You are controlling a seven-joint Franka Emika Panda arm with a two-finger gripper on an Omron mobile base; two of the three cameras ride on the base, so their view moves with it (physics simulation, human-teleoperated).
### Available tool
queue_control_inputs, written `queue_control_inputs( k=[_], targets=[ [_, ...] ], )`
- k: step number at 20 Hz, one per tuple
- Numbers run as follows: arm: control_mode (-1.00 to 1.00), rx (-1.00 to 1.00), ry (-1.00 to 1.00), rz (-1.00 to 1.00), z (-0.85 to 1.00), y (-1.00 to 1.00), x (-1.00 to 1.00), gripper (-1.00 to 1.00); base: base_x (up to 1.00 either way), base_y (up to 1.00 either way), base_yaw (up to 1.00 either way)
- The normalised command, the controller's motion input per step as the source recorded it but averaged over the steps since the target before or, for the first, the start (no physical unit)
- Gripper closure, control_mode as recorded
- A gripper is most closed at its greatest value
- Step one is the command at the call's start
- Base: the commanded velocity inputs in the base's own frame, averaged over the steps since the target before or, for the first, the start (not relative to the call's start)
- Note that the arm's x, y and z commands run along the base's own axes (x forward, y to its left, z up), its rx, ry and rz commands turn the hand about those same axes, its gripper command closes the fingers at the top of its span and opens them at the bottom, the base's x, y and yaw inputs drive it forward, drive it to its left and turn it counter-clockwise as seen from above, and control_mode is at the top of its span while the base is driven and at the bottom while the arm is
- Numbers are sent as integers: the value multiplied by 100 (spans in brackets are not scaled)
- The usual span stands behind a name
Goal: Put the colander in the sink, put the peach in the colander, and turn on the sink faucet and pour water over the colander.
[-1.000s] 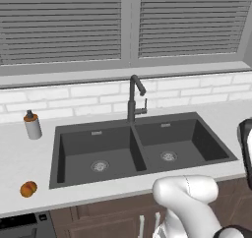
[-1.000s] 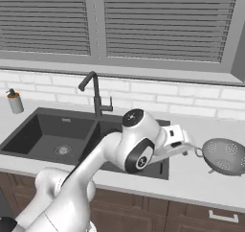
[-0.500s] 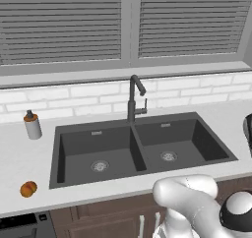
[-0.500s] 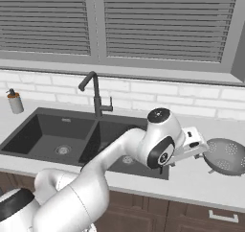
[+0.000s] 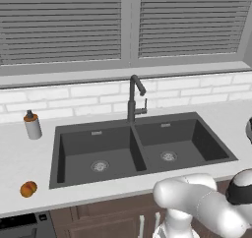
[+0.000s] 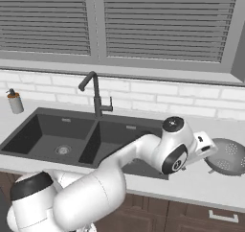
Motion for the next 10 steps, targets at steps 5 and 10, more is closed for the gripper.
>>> queue_control_inputs(
  k=[5,10],
  targets=[
    [-100,0,11,0,0,-23,29,-100,0,0,0],
    [-100,0,3,0,-7,-17,25,-100,0,0,0]
  ],
)
